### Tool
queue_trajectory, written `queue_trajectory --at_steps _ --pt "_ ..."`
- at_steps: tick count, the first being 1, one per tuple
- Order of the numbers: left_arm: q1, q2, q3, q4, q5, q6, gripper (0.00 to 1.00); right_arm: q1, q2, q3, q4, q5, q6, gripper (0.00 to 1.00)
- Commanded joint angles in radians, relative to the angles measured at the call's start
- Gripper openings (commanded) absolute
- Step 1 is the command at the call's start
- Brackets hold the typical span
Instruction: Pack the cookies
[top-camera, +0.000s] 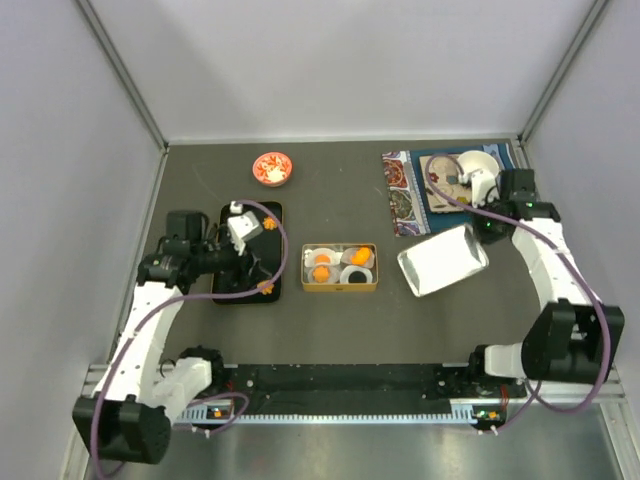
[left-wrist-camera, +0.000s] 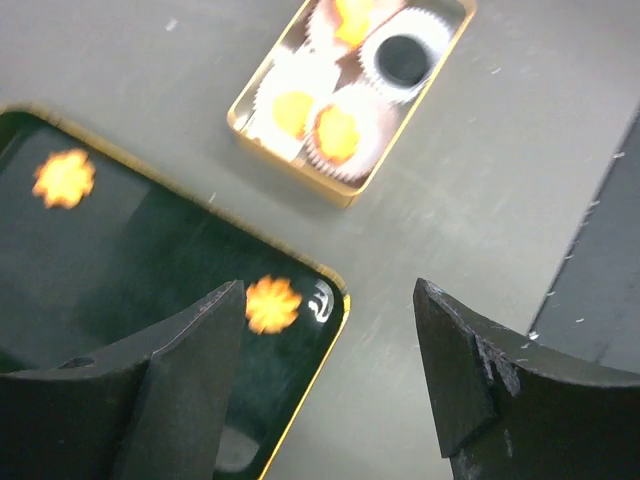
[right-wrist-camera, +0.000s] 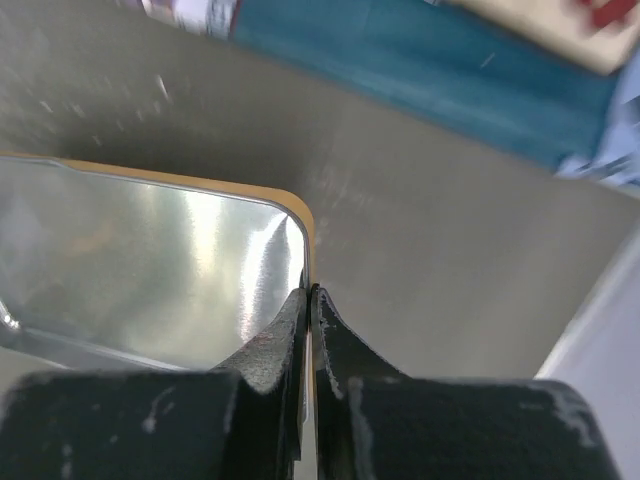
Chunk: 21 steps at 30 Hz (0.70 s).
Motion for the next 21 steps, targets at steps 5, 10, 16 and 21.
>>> queue_trajectory --at_steps 5,10,16,21 --pt "-0.348 0.185 0.230 0.092 -0.017 -0.237 0.73 0.026 -0.178 0.280 -0.104 -0.126 0.074 0.00" --pt "-0.425 0.281 0.305 0.229 0.025 -0.338 0.73 0.066 -0.200 0.398 -0.102 -0.203 0.146 0.00" --pt "-0.488 0.395 0.370 0.500 0.101 -0.604 0.74 0.149 -0.213 0.430 -0.006 -0.230 0.271 0.00" --pt "-0.513 0.474 0.396 0.701 0.140 -0.830 0.74 0.206 -0.221 0.409 0.080 -0.194 0.357 0.00"
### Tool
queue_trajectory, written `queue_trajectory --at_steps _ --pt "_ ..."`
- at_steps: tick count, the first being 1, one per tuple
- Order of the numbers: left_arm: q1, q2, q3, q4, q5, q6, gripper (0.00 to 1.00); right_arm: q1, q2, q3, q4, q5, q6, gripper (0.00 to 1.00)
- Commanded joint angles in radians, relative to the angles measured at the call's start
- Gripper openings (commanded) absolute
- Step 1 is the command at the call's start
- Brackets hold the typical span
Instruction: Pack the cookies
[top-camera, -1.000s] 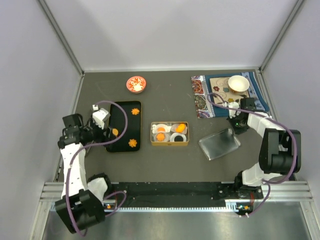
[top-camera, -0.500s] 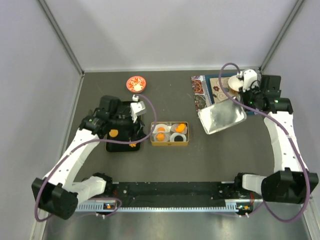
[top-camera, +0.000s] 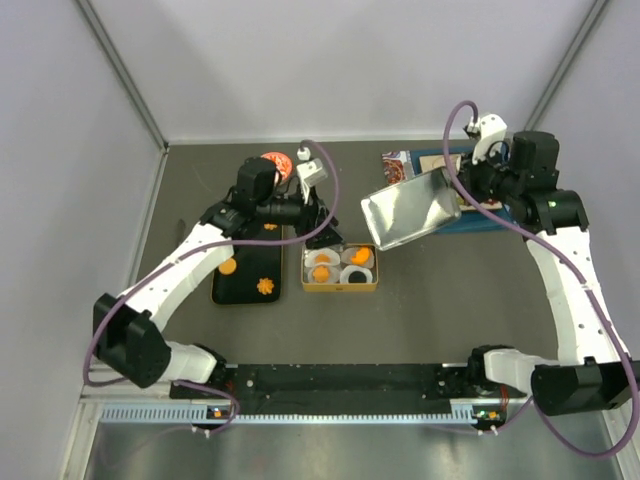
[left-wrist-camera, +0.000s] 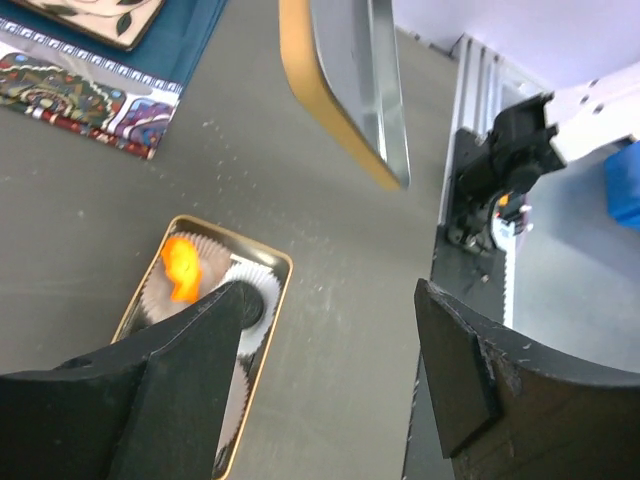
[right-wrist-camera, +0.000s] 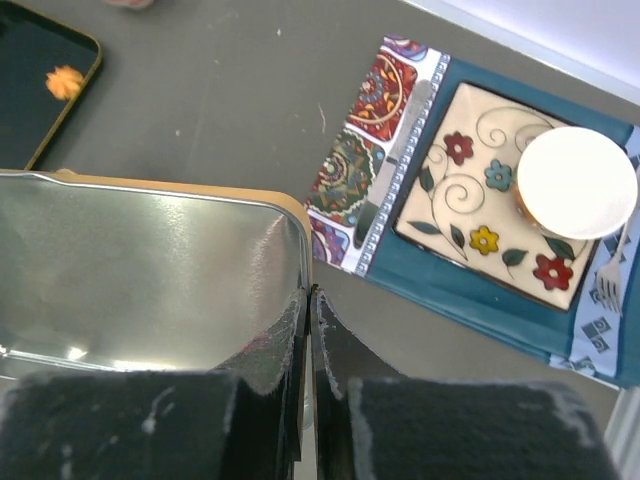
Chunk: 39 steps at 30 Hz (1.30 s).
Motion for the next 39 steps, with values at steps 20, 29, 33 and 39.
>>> queue_trajectory --at_steps 20,29,33,39 --pt "-0.078 0.177 0.069 0.512 -0.028 -0.446 0.66 0.157 -0.099 -0.093 0.262 0.133 0.179 0.00" --pt "-0.088 0.221 0.108 0.493 -0.048 -0.423 0.08 0.158 -0.144 -0.142 0.254 0.044 0.188 0.01" --pt "-0.088 0.209 0.132 0.423 -0.081 -0.363 0.00 0.158 -0.148 -0.147 0.220 -0.029 0.182 0.24" --pt "-0.088 0.143 0.166 0.272 -0.160 -0.156 0.00 0.158 -0.159 -0.114 0.141 -0.037 0.179 0.65"
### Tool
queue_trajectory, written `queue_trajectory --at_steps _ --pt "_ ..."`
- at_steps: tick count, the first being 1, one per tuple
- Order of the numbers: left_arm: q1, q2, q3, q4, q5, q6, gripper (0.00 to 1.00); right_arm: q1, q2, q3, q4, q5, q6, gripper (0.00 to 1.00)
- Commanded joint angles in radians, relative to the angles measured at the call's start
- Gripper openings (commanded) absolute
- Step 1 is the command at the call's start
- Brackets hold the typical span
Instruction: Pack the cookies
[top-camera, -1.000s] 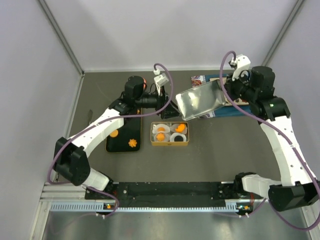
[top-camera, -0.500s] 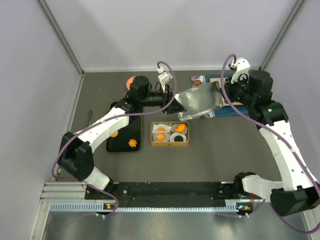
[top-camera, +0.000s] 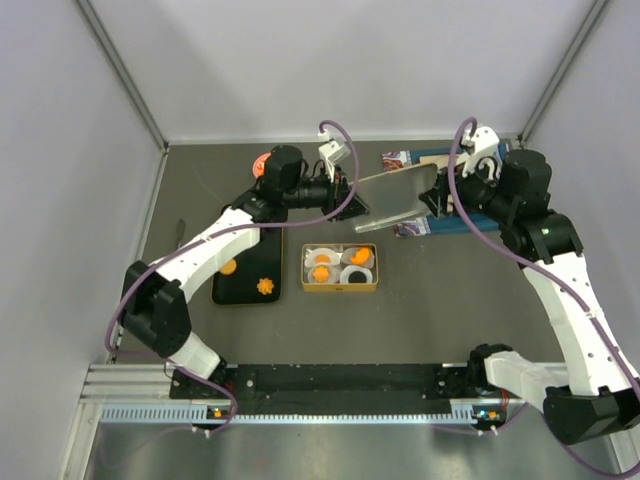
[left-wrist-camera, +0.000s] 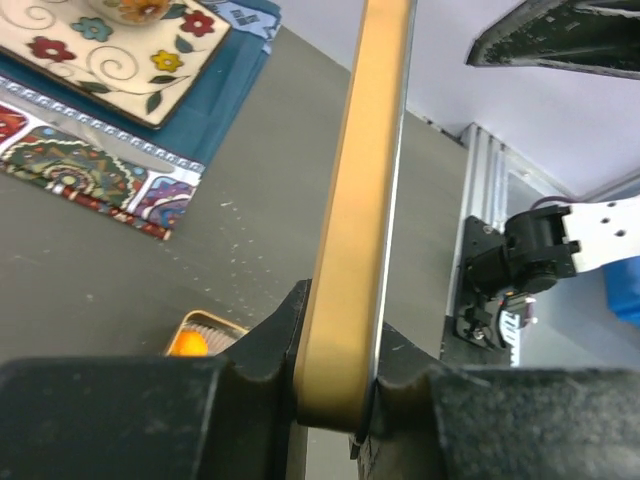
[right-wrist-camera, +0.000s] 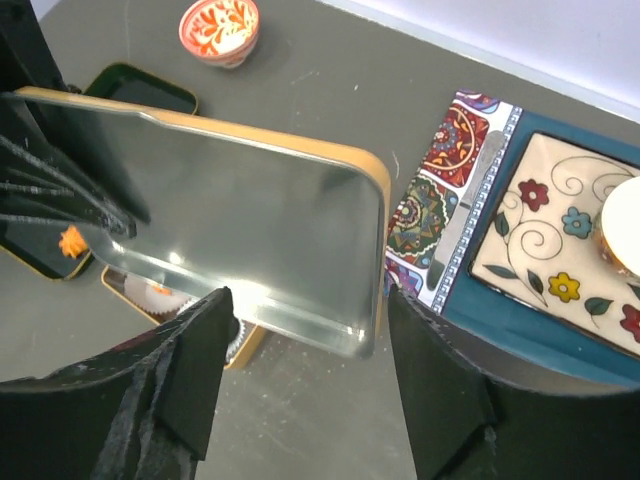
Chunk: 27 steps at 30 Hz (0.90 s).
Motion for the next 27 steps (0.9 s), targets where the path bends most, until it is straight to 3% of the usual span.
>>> queue_trajectory --at_steps 1,10,14,18,24,27 --pt "-0.005 -0.089 0.057 -0.123 -0.109 0.244 0.00 0.016 -0.031 0.034 -0.069 -0.049 0.008 0.70" --pt "-0.040 -0.281 0.069 -0.325 -0.413 0.750 0.00 -0.042 -0.051 0.125 -0.135 -0.079 0.086 0.86" --pt "-0.149 -0.324 0.113 -0.446 -0.636 0.931 0.00 -0.162 0.006 0.177 -0.144 -0.289 0.161 0.86" --pt "-0.252 -0.342 0.120 -0.465 -0.863 1.147 0.00 -0.252 0.073 0.217 -0.147 -0.479 0.239 0.85" --pt "-0.373 -0.362 0.005 -0.280 -1.188 1.384 0.00 -0.277 0.148 0.245 -0.143 -0.681 0.278 0.84" --pt "-0.408 -0.372 -0.102 -0.056 -1.279 1.520 0.00 -0.280 0.182 0.235 -0.141 -0.779 0.305 0.83"
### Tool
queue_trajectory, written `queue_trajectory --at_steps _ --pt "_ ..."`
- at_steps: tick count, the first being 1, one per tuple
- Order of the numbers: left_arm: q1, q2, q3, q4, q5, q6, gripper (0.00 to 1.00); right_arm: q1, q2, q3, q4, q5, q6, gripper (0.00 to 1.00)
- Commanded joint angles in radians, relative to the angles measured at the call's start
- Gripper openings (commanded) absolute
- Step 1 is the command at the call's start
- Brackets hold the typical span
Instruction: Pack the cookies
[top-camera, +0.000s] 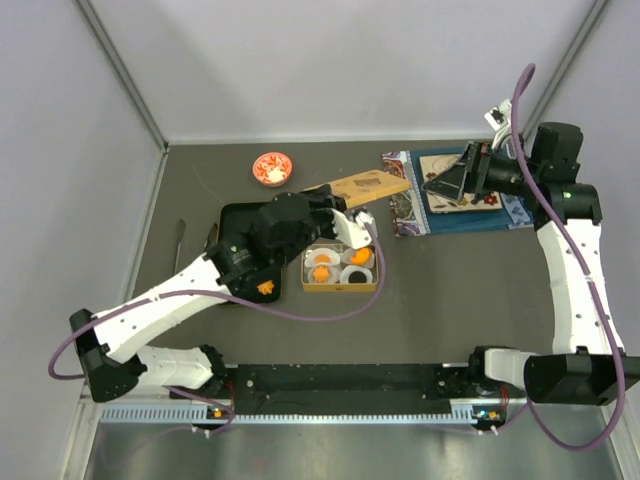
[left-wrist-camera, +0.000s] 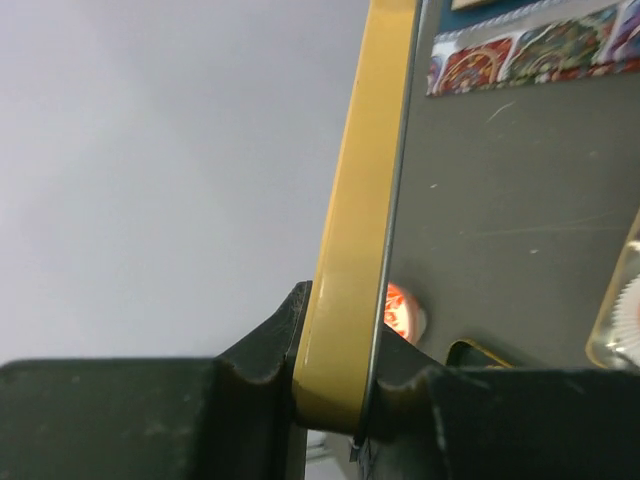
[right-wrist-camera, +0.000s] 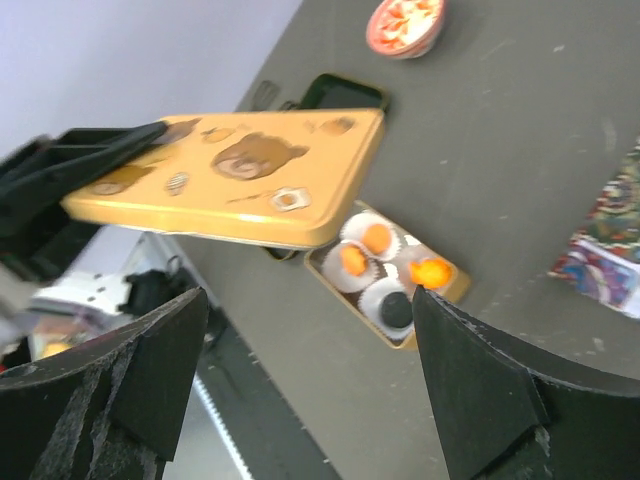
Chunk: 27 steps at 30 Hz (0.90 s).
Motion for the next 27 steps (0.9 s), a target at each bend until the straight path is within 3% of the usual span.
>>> queue_trajectory --at_steps 1,7,15,27 --pt "-0.043 -0.033 -0.124 0.398 -0.287 0.266 0.00 -0.012 0.028 0.030 0.020 -0.227 0.061 0.83" --pt "-0.078 -0.048 -0.251 0.610 -0.332 0.433 0.00 -0.009 0.096 0.030 0.068 -0.296 0.114 0.82" --pt "-0.132 -0.027 -0.374 0.910 -0.339 0.625 0.00 0.031 0.203 0.089 0.072 -0.266 0.102 0.82" --pt "-0.172 0.022 -0.449 1.071 -0.315 0.739 0.00 0.100 0.352 0.206 0.071 -0.284 0.101 0.80"
